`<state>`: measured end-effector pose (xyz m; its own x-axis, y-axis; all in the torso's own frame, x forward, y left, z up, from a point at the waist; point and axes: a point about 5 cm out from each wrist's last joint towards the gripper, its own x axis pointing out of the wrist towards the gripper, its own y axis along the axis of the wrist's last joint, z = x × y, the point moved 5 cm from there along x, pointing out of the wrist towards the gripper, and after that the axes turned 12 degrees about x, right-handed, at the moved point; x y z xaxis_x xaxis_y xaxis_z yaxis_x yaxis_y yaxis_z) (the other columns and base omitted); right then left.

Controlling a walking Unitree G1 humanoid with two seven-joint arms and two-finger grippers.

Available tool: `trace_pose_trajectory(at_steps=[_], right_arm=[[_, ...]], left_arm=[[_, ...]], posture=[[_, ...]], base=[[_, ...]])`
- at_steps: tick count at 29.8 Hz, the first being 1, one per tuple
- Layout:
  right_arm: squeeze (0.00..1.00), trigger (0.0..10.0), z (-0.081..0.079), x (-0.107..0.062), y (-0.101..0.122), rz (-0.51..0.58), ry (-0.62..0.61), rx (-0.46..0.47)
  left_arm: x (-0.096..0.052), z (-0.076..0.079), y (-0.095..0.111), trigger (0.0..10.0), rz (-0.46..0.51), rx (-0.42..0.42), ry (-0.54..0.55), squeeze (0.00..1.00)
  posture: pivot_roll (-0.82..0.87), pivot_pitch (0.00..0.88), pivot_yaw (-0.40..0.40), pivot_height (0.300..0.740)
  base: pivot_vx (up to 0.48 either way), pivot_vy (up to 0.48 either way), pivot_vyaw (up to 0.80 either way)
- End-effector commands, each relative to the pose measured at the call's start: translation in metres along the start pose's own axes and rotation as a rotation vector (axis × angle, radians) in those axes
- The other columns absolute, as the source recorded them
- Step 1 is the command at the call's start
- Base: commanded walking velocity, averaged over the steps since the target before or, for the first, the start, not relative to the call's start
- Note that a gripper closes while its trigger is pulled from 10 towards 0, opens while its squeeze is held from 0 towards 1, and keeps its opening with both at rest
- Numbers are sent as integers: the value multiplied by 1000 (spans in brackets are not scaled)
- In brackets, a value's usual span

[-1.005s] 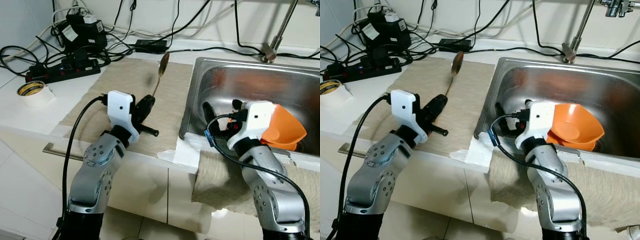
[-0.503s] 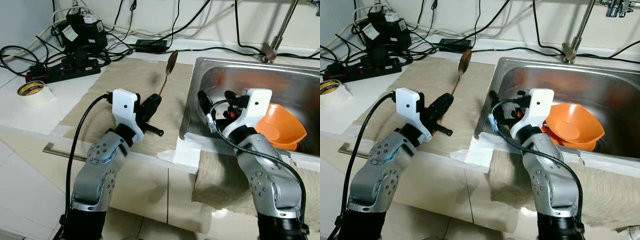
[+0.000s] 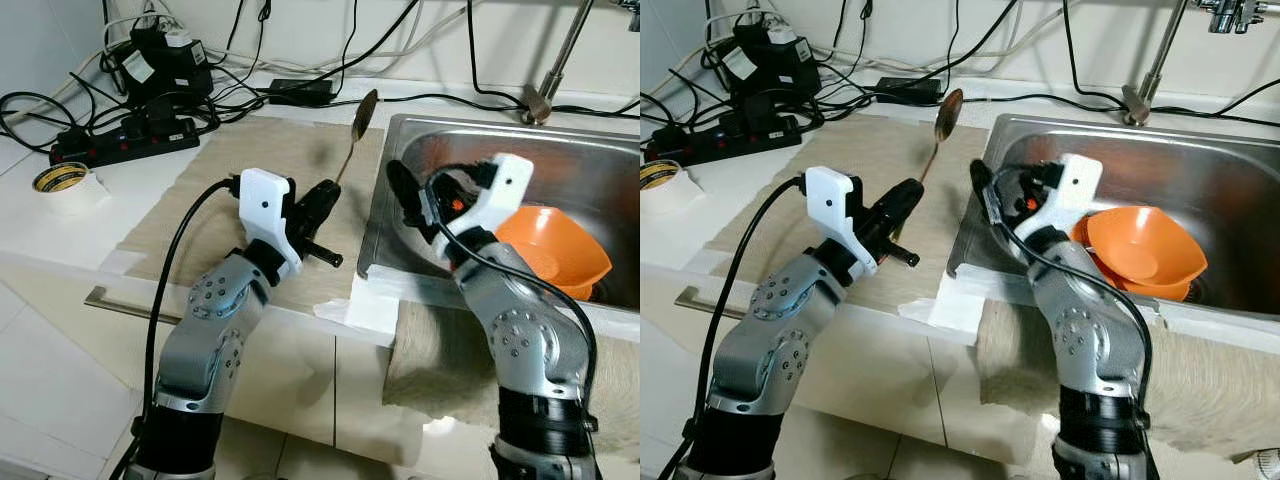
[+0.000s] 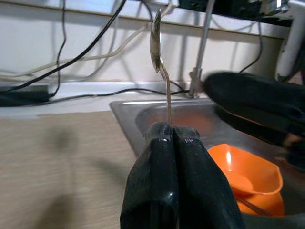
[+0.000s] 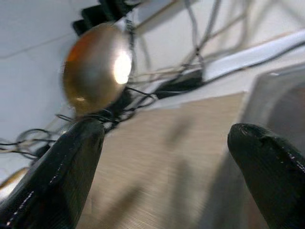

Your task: Kitchen organization

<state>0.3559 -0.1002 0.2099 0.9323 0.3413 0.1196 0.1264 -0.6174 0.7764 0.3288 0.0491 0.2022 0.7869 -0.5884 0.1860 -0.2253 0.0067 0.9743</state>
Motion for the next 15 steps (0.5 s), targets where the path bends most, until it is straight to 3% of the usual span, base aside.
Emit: trace_pose_trajectory(at_steps=[1,15], right_arm=[[0,10000,-7,5,-3,-21,21,26],[0,10000,-31,26,-15,-60,88,89]], left_arm=[[3,2,4,0,12,-3,-19,8],[6,10,9,0,33,-11,-60,16]], posture=[[-75,0,77,736],[-71,0,79,736]], base=[[0,0,0],[0,0,0]])
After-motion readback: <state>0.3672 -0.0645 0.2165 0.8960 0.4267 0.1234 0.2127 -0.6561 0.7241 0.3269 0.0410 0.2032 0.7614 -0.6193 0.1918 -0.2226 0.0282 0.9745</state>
